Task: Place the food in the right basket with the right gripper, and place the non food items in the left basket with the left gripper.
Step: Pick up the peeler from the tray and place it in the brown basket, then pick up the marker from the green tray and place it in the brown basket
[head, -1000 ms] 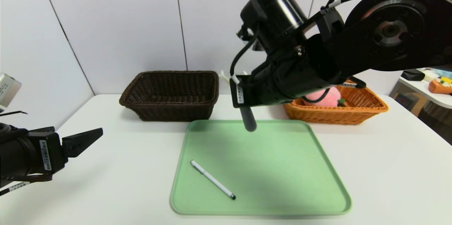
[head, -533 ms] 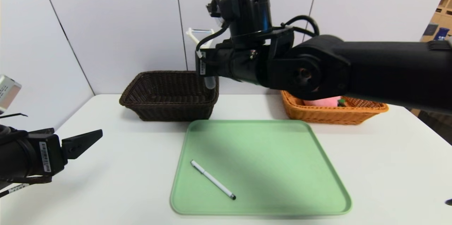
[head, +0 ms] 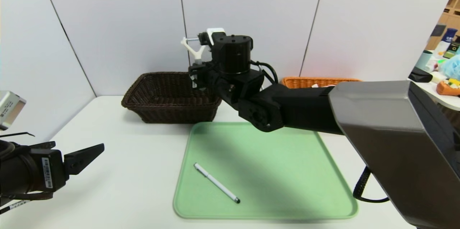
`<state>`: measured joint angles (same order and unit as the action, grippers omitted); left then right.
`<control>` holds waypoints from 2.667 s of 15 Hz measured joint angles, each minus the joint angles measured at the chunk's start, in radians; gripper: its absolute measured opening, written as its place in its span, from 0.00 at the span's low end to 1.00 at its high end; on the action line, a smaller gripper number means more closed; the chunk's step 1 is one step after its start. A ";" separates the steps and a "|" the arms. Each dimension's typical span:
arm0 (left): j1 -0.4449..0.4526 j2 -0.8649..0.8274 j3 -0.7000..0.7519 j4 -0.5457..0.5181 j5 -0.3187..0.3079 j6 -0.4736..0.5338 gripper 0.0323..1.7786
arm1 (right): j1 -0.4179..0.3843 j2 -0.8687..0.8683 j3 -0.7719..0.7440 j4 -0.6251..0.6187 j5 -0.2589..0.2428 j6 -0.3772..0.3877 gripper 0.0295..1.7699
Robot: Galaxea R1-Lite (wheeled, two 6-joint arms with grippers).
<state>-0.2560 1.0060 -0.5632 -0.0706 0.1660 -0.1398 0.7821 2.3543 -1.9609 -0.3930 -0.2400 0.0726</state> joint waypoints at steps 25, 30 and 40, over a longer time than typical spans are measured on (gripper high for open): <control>-0.002 0.025 -0.072 -0.003 -0.004 0.030 0.95 | 0.020 -0.145 0.004 0.187 -0.057 -0.041 0.85; -0.047 0.058 -0.131 0.003 -0.006 0.030 0.95 | 0.032 -0.369 0.010 0.499 -0.087 -0.043 0.91; -0.286 0.249 -0.387 0.144 0.043 -0.003 0.95 | -0.217 -0.772 0.343 1.082 -0.121 -0.033 0.95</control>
<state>-0.5421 1.2547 -0.9500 0.0734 0.2087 -0.1423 0.5651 1.5823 -1.6183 0.6894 -0.3613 0.0398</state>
